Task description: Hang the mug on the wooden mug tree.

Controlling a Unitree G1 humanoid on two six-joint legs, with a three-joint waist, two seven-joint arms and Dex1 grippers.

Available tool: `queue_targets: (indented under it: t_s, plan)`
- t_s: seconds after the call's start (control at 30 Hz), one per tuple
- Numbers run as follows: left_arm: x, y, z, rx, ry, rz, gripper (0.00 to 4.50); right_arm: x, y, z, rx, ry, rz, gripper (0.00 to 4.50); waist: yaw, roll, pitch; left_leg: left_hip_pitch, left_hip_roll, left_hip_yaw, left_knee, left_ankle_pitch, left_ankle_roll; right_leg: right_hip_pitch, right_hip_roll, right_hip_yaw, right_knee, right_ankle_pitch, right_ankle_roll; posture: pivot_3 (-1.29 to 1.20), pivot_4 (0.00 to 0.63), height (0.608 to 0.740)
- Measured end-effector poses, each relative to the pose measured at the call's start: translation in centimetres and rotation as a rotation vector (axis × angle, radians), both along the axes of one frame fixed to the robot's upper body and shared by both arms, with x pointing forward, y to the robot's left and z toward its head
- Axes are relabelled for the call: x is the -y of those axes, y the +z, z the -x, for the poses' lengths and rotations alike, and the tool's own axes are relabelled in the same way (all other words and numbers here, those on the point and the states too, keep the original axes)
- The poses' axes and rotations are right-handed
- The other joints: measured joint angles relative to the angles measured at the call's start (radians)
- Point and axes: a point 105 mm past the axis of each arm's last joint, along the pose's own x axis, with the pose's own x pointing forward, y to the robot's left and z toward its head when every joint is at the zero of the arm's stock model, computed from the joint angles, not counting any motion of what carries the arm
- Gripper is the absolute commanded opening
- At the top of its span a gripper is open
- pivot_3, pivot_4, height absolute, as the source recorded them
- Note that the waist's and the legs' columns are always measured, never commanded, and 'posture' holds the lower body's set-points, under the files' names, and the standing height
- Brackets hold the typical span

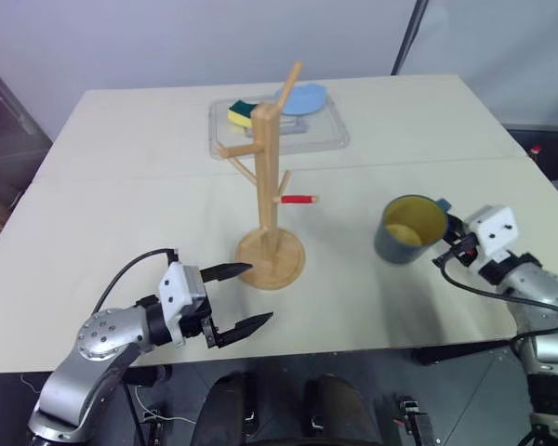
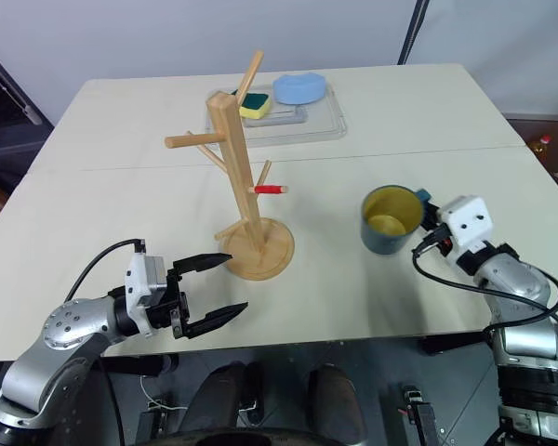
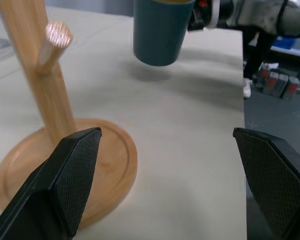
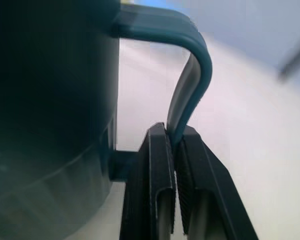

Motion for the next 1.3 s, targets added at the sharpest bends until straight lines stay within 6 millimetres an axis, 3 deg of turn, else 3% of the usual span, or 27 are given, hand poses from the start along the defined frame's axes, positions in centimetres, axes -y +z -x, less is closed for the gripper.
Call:
queue_targets:
  t_s: [0.1,0.27,0.63,0.87,1.3]
  plan:
    - [0.1,0.0,-0.1,-0.006,-0.004,0.001,4.5,-4.2,2.0,1.3,0.046,0.16,0.144,0.05,0.004,-0.003,0.001,0.0,0.0,0.0,0.0,0.0,0.0,0.0,0.0,0.0,0.0,0.0,0.0,0.0,0.15,0.74]
    - [0.1,0.3,-0.4,-0.003,-0.008,0.011,4.5,-7.4,4.2,1.8,0.095,0.253,0.208,0.05,0.008,-0.006,0.003,-0.001,0.0,0.0,0.001,0.0,0.0,0.0,-0.001,0.0,-0.001,0.0,0.0,0.0,0.15,0.74]
    - [-2.5,1.9,-1.7,0.042,0.077,0.029,4.5,-11.0,6.2,2.6,0.125,0.373,0.278,0.05,0.003,-0.007,0.003,-0.001,0.0,-0.001,0.0,0.0,0.0,0.0,-0.001,0.0,-0.001,0.0,-0.001,0.0,0.15,0.74]
    - [-3.2,1.3,-1.9,0.025,0.097,0.022,4.5,-13.3,6.8,2.4,0.147,0.432,0.275,0.05,0.002,-0.007,0.003,-0.001,0.0,-0.001,0.0,0.0,0.0,-0.001,-0.002,0.0,-0.001,-0.001,-0.002,0.0,0.15,0.74]
    - [-3.5,1.3,-1.9,0.032,0.124,0.045,4.5,-14.5,6.0,0.5,0.121,0.417,0.312,0.05,0.001,-0.007,0.003,-0.001,0.0,-0.001,0.0,0.0,0.0,-0.001,-0.002,0.0,-0.001,-0.002,-0.004,0.0,0.15,0.74]
